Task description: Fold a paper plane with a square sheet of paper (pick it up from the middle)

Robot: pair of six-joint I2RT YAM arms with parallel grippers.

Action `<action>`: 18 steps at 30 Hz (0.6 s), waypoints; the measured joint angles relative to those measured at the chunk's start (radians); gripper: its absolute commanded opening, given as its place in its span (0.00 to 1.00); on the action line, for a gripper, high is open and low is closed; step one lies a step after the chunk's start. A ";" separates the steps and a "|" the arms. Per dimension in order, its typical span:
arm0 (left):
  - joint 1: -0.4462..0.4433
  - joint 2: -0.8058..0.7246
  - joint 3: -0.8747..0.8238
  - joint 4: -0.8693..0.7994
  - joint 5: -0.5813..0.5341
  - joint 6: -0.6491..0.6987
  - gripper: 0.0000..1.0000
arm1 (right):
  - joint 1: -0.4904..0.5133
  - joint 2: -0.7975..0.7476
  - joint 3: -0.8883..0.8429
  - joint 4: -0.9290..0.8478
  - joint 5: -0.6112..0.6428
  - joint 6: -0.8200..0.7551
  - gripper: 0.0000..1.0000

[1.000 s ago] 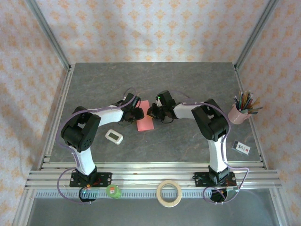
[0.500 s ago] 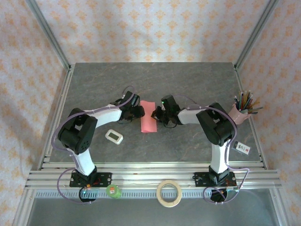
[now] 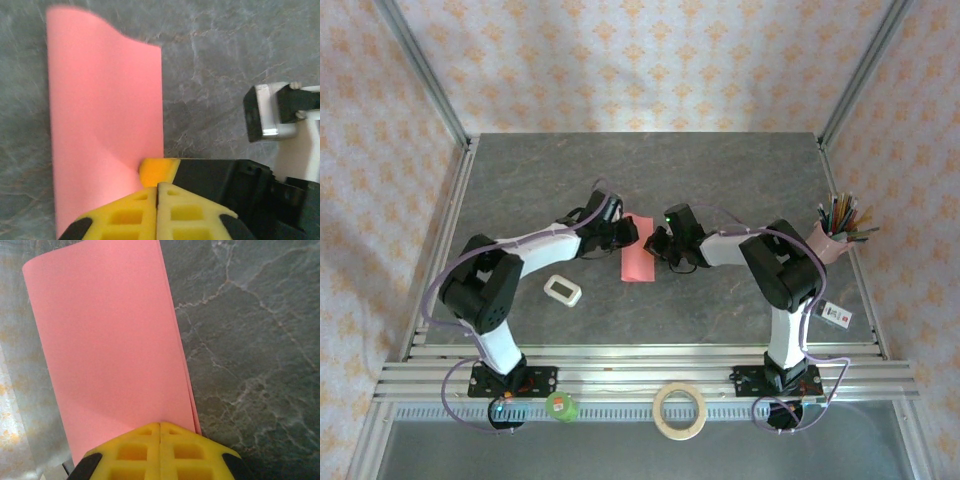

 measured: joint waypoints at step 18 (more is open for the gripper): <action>-0.004 0.145 0.043 -0.011 0.045 -0.003 0.00 | -0.001 0.006 0.005 -0.009 0.000 -0.008 0.02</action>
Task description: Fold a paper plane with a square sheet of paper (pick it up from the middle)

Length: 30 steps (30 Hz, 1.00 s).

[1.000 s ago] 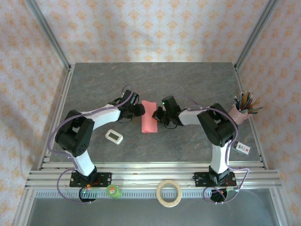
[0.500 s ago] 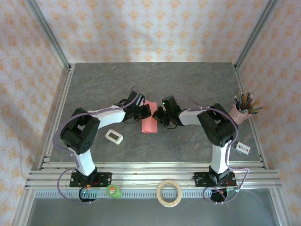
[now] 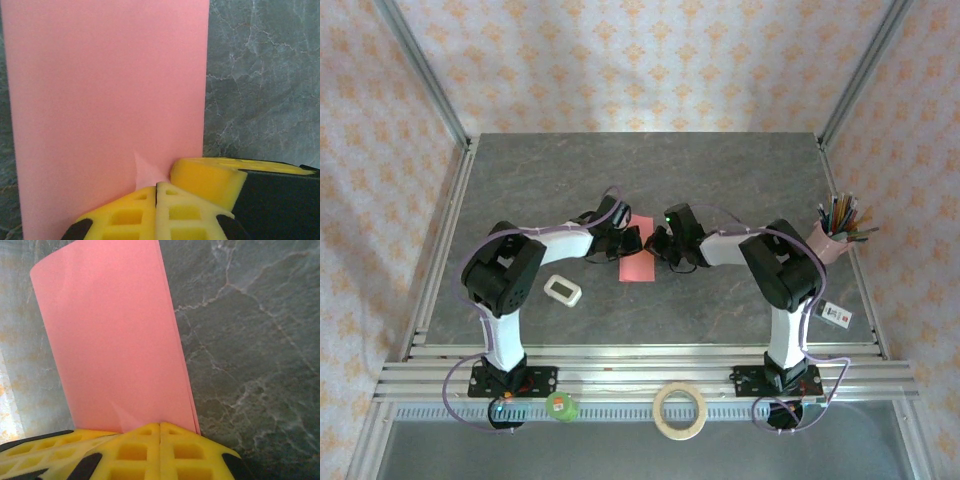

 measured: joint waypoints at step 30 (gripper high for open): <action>0.136 -0.163 -0.152 0.062 0.058 0.026 0.00 | 0.004 0.018 0.026 -0.018 0.019 -0.088 0.00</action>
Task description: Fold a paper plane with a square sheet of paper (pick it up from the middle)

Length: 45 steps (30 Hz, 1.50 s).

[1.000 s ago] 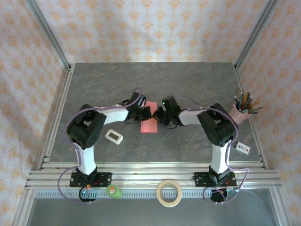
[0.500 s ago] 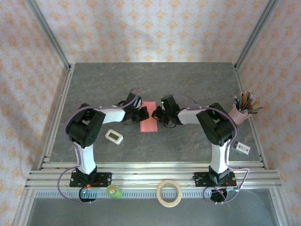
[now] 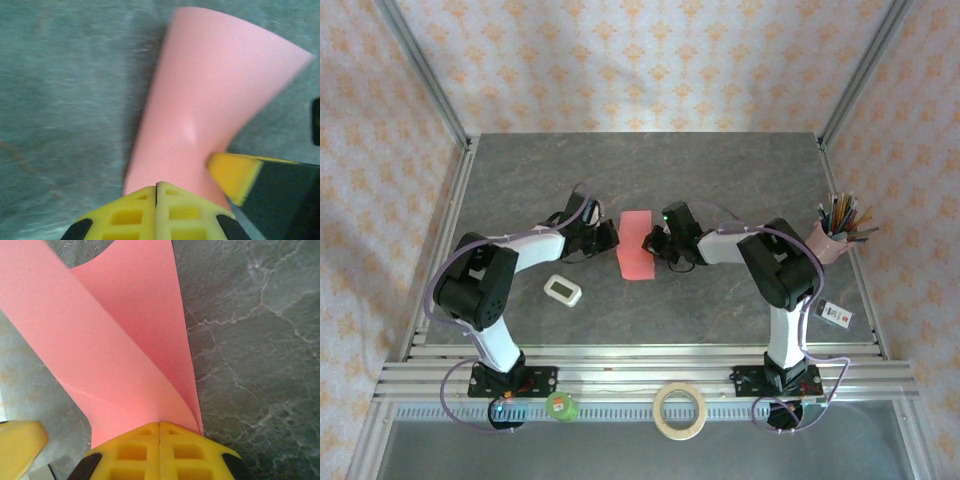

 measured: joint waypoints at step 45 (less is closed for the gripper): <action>0.017 0.240 0.109 0.218 0.113 -0.087 0.00 | 0.002 0.018 0.030 -0.046 0.008 -0.095 0.00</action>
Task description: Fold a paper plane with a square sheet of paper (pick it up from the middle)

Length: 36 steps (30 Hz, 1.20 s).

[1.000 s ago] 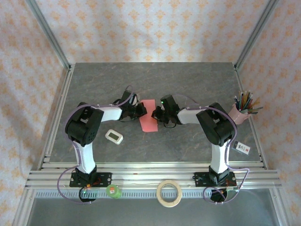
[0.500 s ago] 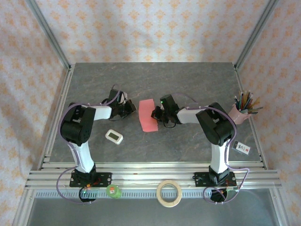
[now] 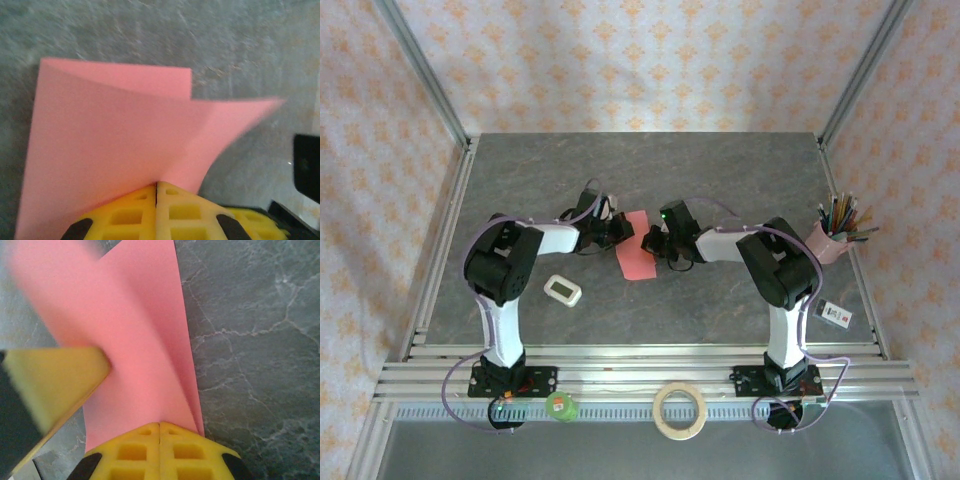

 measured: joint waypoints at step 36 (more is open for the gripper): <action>0.024 0.119 0.166 -0.028 -0.011 0.008 0.00 | 0.011 0.000 -0.006 -0.003 0.094 -0.011 0.00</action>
